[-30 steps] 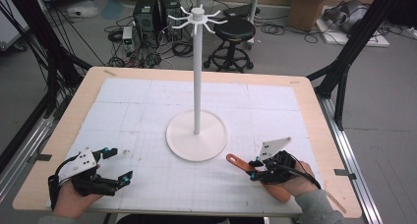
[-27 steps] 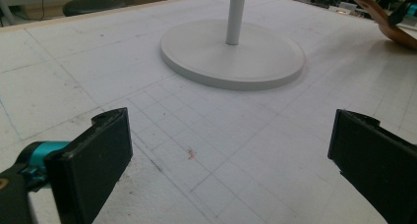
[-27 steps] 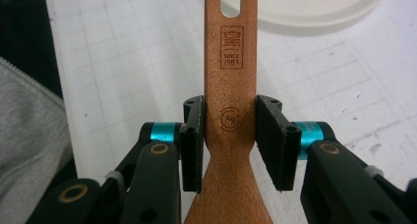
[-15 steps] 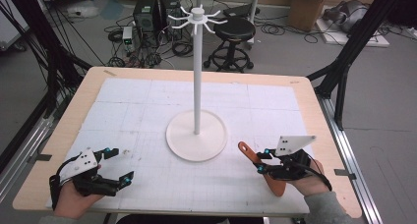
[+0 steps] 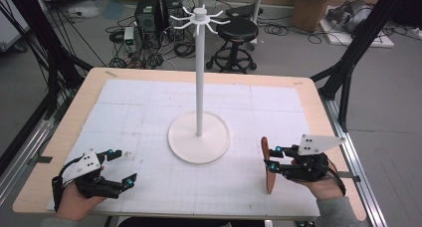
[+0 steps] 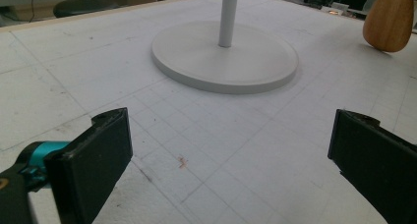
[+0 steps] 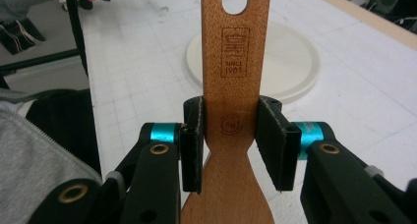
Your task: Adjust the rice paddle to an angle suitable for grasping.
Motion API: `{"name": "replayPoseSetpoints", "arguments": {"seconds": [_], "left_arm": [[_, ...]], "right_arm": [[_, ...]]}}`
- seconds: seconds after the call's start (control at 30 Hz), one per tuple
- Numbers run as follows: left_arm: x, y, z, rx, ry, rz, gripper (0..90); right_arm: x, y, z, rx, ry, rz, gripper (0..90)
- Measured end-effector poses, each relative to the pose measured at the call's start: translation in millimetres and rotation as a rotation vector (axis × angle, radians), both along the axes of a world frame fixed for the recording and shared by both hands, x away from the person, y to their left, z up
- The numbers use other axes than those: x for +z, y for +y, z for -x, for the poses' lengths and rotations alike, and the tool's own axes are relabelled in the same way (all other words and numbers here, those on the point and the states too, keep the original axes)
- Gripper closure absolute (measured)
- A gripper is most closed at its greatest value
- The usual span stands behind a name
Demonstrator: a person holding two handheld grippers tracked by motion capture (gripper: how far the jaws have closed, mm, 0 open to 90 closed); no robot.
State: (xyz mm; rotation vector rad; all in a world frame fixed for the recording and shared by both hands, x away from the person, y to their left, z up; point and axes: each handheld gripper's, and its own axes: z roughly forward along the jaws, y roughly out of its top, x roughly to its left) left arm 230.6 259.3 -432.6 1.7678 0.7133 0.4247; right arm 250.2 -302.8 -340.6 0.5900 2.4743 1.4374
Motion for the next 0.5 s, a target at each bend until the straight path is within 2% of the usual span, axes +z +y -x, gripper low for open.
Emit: {"name": "replayPoseSetpoints", "arguments": {"seconds": [0.2, 0.5], "left_arm": [[0.0, 0.9, 0.7, 0.005, -0.001, -0.001, 3.4], [0.0, 4.6, 4.7, 0.015, -0.001, -0.002, 3.4]], "right_arm": [[6.7, -6.7, 2.4, 0.001, -0.041, -0.061, 64.4], [4.3, -8.9, -2.3, -0.008, -0.039, -0.078, 64.3]]}}
